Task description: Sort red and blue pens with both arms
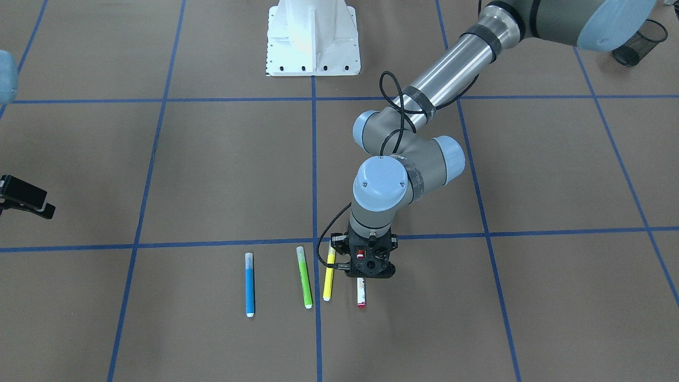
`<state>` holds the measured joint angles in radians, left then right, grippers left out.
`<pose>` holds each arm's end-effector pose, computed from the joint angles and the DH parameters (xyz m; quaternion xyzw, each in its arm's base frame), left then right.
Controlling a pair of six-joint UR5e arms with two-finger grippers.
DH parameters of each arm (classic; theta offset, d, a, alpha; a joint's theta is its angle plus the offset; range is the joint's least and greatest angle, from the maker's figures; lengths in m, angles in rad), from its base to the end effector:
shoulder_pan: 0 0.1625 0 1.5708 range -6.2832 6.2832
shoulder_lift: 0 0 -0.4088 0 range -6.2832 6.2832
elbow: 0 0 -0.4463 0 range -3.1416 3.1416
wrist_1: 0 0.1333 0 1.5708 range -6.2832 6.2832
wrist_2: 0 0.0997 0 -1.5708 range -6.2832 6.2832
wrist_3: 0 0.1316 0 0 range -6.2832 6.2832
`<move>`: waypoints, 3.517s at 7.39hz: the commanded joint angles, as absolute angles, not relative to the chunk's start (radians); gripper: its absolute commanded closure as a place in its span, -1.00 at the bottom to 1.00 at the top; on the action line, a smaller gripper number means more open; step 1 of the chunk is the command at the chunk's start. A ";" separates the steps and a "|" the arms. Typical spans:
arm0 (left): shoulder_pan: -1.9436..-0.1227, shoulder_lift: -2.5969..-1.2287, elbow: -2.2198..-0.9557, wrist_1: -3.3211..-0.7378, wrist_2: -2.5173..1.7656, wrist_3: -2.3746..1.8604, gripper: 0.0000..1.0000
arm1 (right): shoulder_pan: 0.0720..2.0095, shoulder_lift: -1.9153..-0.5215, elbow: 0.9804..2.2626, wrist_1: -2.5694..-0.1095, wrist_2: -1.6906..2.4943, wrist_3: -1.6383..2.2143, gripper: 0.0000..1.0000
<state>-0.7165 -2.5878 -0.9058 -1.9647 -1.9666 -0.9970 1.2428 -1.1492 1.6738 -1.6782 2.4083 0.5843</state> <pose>0.6413 -0.6680 0.2451 0.0685 0.3955 0.0064 0.9159 -0.1856 -0.6556 0.3521 -0.0054 -0.4405 0.0307 0.8972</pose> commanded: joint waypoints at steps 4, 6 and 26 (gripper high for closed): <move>-0.758 -2.574 -0.954 -1.907 -1.974 -1.028 1.00 | 1.241 -1.120 1.655 -1.678 2.404 0.597 -0.99; -0.834 -2.521 -1.052 -1.784 -2.053 -1.026 1.00 | 1.226 -1.040 1.579 -1.677 2.398 0.604 -0.98; -1.404 -2.008 -1.364 -1.462 -2.312 -0.519 1.00 | 0.795 -0.626 0.936 -1.310 2.076 0.809 -0.52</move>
<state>-1.4029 -2.0099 -1.3654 -1.4619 -2.3116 -0.5351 0.7994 -0.6521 0.9679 -1.3068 2.0818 0.8307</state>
